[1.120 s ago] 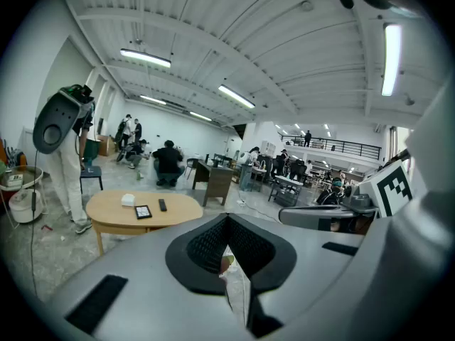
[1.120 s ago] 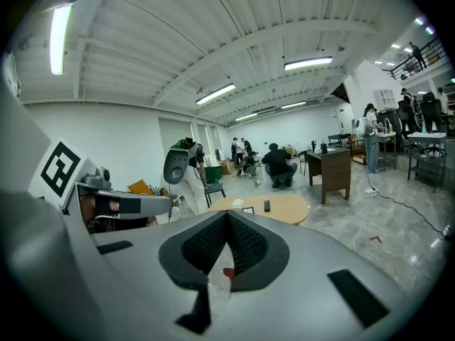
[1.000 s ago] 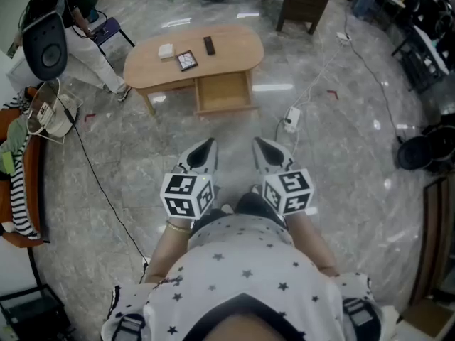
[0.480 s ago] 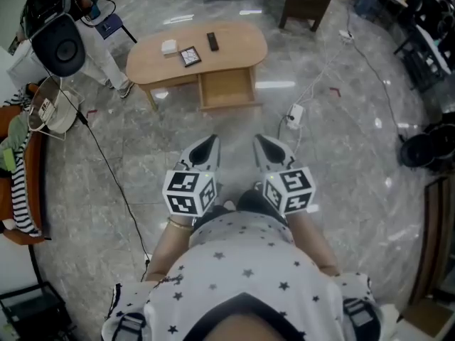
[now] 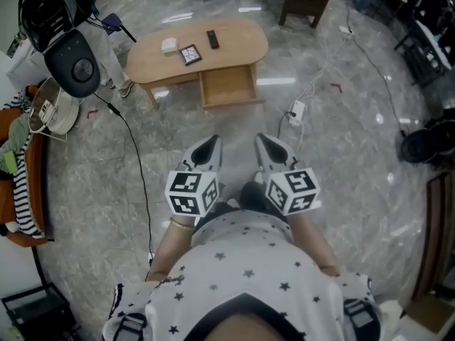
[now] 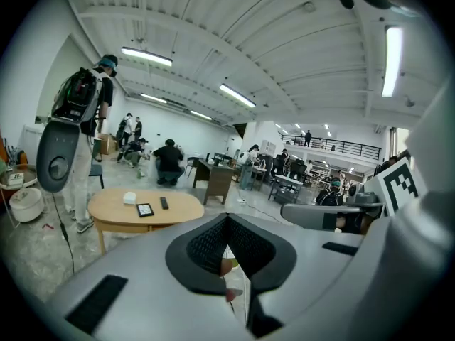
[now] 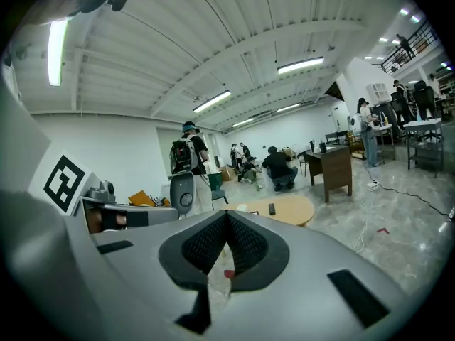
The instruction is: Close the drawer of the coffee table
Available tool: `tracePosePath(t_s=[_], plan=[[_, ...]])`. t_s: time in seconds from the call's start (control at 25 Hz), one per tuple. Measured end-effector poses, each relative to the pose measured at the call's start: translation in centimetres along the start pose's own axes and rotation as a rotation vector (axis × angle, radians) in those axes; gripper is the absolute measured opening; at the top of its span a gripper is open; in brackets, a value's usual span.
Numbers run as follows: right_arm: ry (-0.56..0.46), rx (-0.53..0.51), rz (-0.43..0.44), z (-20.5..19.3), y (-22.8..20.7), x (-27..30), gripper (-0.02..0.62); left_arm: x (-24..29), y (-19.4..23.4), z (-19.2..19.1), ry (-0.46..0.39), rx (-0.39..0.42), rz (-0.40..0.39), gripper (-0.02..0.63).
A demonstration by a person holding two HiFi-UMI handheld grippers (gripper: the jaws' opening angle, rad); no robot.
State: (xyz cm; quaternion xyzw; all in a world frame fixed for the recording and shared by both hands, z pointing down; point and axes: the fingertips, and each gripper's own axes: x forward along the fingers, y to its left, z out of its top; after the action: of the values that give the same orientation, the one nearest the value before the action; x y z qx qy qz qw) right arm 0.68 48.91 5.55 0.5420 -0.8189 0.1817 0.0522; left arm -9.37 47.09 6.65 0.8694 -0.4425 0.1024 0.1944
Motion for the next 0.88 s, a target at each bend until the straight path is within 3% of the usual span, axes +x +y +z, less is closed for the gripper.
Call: tracePosePath(t_s=[0.88], plan=[[0.039, -0.023, 0.028, 2.0, -4.9, 6.8, 0.006, 7.4, 2.9, 2.3, 0.019, 0.000, 0.022, 0.006]])
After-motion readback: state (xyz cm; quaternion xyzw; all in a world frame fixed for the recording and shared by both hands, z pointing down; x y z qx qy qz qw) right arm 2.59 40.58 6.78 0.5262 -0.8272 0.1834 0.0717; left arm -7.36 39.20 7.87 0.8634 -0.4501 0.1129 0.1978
